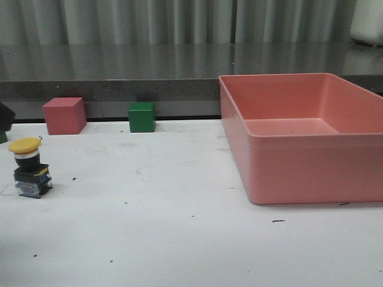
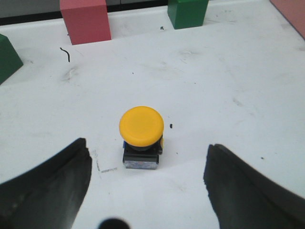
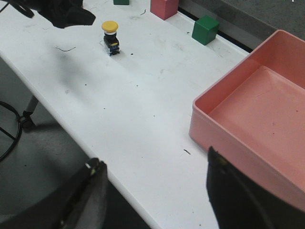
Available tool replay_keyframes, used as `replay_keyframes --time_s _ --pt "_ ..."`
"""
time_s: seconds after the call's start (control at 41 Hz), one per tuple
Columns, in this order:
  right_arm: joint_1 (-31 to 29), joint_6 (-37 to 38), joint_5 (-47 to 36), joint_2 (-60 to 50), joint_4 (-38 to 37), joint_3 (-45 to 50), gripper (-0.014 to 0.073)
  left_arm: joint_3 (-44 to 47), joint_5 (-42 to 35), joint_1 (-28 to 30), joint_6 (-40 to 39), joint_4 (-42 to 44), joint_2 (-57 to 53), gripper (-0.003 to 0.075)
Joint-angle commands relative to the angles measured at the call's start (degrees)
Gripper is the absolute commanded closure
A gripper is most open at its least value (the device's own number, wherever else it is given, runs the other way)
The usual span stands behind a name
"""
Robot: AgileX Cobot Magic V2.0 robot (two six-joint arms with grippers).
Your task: Place and stand button with both arms
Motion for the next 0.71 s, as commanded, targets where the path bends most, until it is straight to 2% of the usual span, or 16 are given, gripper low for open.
replay_keyframes --time_s 0.0,0.22,0.463,0.683 --pt "-0.33 -0.64 -4.36 0.19 -0.67 -1.29 0.0123 -6.21 11.73 -0.68 -0.73 -0.53 -7.1 0.0225" --pt "-0.33 -0.64 -4.36 0.19 -0.67 -1.29 0.0123 -16.24 29.89 -1.34 -0.73 -0.53 -17.59 0.0225" --pt "-0.33 -0.64 -4.36 0.19 -0.67 -1.29 0.0123 -23.15 42.58 -1.34 -0.73 -0.53 -26.54 0.0226" --pt "-0.33 -0.64 -4.36 0.19 -0.67 -1.29 0.0123 -26.38 50.77 -1.34 -0.73 -0.42 -32.26 0.0226"
